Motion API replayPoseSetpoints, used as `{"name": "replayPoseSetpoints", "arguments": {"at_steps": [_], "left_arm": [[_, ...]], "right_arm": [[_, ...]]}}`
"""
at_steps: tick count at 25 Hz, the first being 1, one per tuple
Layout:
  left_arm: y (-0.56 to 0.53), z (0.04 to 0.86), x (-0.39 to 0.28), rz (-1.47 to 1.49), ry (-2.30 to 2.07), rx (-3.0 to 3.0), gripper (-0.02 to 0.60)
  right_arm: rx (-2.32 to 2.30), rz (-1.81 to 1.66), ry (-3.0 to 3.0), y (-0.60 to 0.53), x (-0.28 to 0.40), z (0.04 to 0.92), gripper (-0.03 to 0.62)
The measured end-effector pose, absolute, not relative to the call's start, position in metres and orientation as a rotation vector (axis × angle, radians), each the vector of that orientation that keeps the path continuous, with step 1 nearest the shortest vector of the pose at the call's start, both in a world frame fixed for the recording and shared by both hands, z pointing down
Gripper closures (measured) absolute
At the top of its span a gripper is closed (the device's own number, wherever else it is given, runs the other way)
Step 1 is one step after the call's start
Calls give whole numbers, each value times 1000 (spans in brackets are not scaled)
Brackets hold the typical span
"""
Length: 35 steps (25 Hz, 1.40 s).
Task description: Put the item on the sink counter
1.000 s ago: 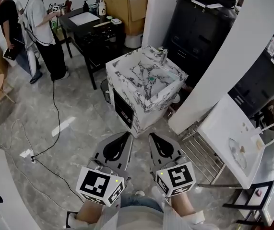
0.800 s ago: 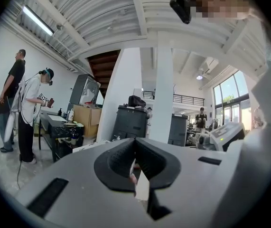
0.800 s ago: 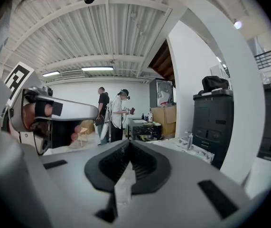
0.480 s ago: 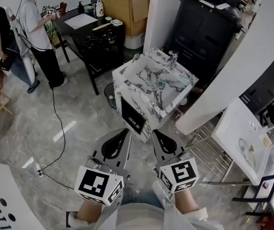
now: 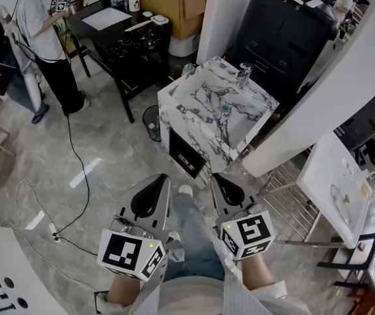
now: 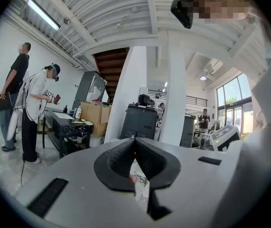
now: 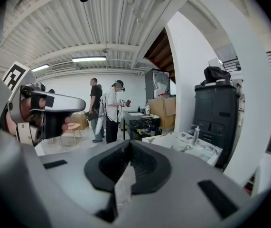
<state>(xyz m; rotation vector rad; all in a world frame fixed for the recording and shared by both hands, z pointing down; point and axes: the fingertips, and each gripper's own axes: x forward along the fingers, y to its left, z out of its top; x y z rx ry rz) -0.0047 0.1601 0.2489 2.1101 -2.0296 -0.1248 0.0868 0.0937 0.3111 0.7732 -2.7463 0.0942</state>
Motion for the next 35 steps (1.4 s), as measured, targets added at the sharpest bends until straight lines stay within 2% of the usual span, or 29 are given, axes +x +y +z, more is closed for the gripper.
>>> {"name": "replayPoseSetpoints", "arguments": {"at_steps": [9,20,35], "left_arm": [[108,250,-46,-142,-2058,2104,566],[-31,239,-83,-131,-1996,2174,566],[-168,225,-77,-125,-1782,2369,566]], "right_arm": [[734,72,-2764,41,40,314,586],[781,68,-2748,-85,-2,306,586],[1010,68,-2669,-202,6,295,586]]}}
